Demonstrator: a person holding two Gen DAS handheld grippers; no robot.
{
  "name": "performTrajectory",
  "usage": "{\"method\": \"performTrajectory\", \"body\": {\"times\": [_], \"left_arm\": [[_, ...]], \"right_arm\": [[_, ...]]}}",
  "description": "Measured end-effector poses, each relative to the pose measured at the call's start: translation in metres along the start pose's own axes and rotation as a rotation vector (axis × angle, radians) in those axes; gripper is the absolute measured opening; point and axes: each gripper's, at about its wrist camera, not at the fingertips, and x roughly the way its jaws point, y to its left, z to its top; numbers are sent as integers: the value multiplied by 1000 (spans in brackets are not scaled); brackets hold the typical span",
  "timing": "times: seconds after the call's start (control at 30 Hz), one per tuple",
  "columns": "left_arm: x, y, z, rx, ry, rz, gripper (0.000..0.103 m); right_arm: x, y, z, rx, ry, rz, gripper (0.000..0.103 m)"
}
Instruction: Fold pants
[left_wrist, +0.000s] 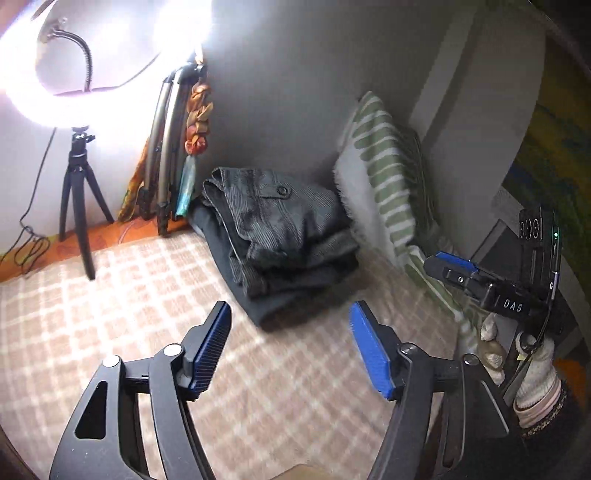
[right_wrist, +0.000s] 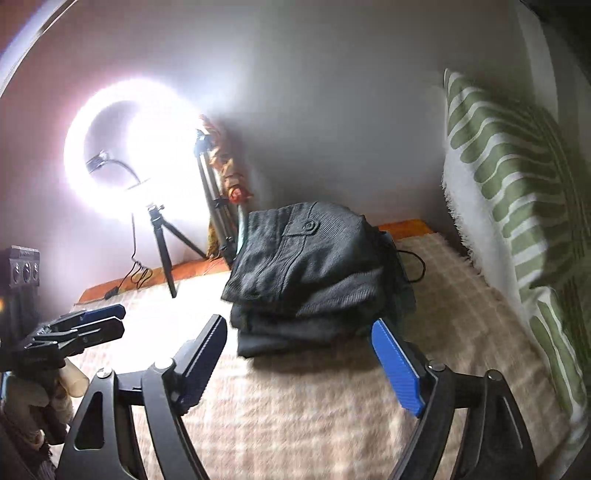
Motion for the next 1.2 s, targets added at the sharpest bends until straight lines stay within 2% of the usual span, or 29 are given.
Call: {"method": "performTrajectory", "body": {"times": [0.3,0.5,0.63,0.97,1.03,1.2], "left_arm": [[-39,-23,-38,56,-7,37,74],[-52,-30,-57,95,-26,88,77],[-53,-32,-66,110,-34,123,77],[-52,-30,-74,127,-42,154,77],[-56,-29,-74,125,-61,166,82],[-64,-27,-73,125,-97,190,84]], "right_arm": [[-34,36,-39,3,-43,-20,92],[-45,52,-52,-23,-77,-51,98],[-48,53,-56,5,-97,-49,102],[-43,69,-60,-55,-106,-78,103],[-41,70,-61,-62,-106,-85,103],[-38,72,-61,-65,-105,-84,103]]}}
